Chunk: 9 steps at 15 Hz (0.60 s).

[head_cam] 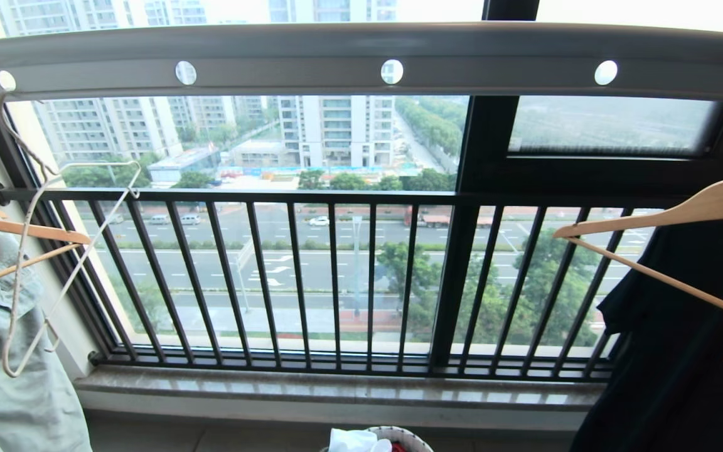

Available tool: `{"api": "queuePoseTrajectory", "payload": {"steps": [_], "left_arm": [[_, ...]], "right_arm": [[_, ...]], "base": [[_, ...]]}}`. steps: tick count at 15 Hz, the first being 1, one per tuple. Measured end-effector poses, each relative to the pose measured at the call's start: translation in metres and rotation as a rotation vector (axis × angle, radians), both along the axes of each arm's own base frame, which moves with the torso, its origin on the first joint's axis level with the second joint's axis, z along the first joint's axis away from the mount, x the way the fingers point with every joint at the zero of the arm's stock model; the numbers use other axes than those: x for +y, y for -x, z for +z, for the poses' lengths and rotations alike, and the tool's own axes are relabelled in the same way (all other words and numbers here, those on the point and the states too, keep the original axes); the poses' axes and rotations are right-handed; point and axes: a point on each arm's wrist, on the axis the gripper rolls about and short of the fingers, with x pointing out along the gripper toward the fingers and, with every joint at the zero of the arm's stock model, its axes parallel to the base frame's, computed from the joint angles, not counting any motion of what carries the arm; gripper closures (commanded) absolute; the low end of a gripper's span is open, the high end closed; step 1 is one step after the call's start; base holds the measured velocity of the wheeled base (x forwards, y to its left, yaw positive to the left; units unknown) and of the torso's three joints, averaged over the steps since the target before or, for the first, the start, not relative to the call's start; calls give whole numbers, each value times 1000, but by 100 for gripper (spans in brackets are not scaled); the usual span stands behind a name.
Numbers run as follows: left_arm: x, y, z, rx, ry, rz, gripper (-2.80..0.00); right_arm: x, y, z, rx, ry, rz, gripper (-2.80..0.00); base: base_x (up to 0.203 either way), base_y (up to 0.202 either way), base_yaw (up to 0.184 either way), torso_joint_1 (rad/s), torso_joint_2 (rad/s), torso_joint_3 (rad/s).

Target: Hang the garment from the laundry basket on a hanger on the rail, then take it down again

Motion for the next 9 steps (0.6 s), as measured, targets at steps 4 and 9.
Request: {"api": "queuePoseTrajectory", "payload": {"steps": [4,9], "left_arm": [[0,0,0,0,0,0,0],[0,0,0,0,0,0,0]], "right_arm": [[0,0,0,-1,-17,0,0],[0,0,0,0,-31,-5,0]], "base": [[0,0,0,0,0,0],[0,0,0,0,0,0]]}}
